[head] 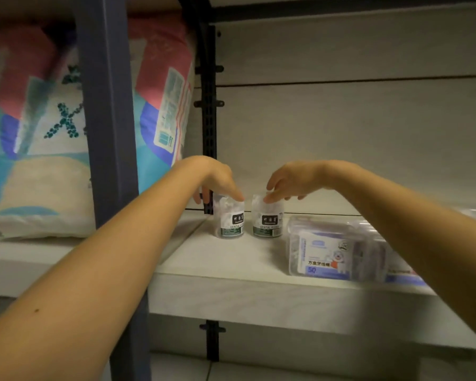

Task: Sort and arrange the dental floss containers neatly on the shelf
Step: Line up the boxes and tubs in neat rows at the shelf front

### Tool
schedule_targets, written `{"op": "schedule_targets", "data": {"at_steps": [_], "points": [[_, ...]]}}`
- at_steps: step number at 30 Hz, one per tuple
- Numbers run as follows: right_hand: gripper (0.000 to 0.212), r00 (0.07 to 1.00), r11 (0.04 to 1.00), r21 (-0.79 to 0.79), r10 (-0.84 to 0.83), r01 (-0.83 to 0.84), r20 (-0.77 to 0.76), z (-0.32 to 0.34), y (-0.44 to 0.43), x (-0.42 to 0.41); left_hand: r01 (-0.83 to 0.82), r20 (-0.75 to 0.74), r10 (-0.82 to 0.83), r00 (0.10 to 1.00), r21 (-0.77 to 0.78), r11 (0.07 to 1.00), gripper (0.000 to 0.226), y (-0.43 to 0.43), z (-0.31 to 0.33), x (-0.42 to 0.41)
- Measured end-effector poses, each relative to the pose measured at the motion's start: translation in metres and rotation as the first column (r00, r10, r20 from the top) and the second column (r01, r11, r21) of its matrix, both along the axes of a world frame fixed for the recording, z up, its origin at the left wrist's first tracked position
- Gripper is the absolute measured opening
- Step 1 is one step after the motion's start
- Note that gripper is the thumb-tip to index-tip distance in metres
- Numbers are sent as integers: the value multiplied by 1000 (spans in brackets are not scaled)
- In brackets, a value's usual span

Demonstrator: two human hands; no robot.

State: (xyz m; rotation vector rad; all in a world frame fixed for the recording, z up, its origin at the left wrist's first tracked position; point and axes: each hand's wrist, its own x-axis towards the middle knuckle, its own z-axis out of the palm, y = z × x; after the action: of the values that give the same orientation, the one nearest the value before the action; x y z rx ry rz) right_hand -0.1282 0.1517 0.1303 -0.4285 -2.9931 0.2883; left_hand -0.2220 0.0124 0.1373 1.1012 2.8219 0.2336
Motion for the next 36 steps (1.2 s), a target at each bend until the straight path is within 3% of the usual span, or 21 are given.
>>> {"op": "schedule_targets", "data": {"at_steps": [4, 9, 14, 17, 20, 27, 36], "points": [[62, 1000, 997, -73, -12, 13, 15, -3, -4, -5, -1, 16, 1, 1000, -2, 1000, 58, 2, 1, -4], [59, 995, 999, -46, -21, 17, -98, 7, -10, 6, 84, 33, -86, 996, 62, 995, 52, 2, 9, 7], [55, 932, 999, -19, -49, 46, -360, 42, -5, 61, 227, -158, -192, 969, 252, 941, 60, -6, 48, 37], [52, 882, 998, -17, -63, 62, -468, 57, 1, 107, 310, -278, -205, 939, 415, 855, 59, 0, 67, 68], [49, 840, 993, -37, -113, 110, -530, 62, 18, 154, 397, -330, -258, 908, 483, 780, 57, 16, 73, 102], [49, 783, 971, -63, -225, 232, -580, 60, 93, 248, 487, -364, -342, 866, 461, 742, 53, 84, 64, 177], [45, 841, 982, 14, -152, 187, -520, 53, 178, 275, 369, -269, -270, 925, 454, 811, 50, 159, 54, 209]]}}
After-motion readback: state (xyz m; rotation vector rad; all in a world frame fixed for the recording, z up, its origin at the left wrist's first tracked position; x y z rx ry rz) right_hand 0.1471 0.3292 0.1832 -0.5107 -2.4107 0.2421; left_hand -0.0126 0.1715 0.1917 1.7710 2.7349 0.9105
